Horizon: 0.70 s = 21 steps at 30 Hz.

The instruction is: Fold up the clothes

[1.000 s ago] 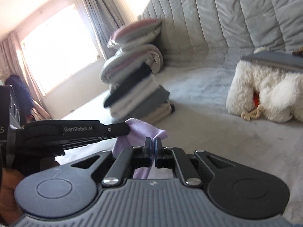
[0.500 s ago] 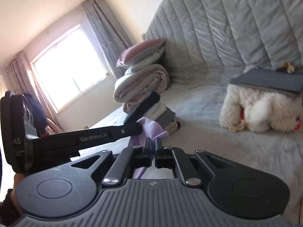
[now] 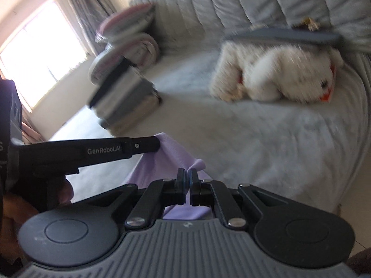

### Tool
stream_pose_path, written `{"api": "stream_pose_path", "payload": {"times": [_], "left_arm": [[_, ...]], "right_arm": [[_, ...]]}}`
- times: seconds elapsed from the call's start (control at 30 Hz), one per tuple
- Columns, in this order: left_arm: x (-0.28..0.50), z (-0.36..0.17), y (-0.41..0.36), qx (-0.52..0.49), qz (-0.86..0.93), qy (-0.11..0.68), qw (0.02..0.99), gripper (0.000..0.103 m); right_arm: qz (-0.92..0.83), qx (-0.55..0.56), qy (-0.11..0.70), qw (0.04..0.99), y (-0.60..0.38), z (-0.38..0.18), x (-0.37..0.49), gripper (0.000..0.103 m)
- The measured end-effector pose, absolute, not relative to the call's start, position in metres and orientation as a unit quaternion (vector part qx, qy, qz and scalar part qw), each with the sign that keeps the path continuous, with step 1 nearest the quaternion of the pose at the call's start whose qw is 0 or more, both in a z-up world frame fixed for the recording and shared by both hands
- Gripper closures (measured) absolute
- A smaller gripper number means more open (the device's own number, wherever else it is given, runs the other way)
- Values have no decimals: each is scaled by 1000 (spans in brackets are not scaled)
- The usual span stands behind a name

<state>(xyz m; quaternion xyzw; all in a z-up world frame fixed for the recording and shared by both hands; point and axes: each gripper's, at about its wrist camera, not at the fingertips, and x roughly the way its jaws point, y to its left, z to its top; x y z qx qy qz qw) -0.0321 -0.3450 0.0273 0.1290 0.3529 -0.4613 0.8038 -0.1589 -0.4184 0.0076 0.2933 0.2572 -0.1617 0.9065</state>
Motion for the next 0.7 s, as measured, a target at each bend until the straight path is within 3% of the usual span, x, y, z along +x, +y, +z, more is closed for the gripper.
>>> {"api": "stream_pose_path", "payload": {"times": [0.33,0.4,0.57,0.6,0.67,0.7], "left_arm": [[-25,-10,-366,98,-452,384,799,100],[-26,-10,-363,90,-453,383,800,96],[-24,-3,-340,52,-430,377,819,68],[-24,-1,-331,40,-417,375,827,66],[-24,2,-310,22,-395,370,841,61],[-25,4,-299,15,-384,367,847,61]], "right_arm": [[-183,282,292,895,-427,-13,-152,96],[-192,267,291,898,-426,-11,-151,88],[-199,236,277,910,-420,-7,-152,87],[-197,231,276,912,-418,-6,-151,84],[-189,229,275,915,-414,-5,-150,67],[-183,229,274,916,-411,-4,-149,67]]}}
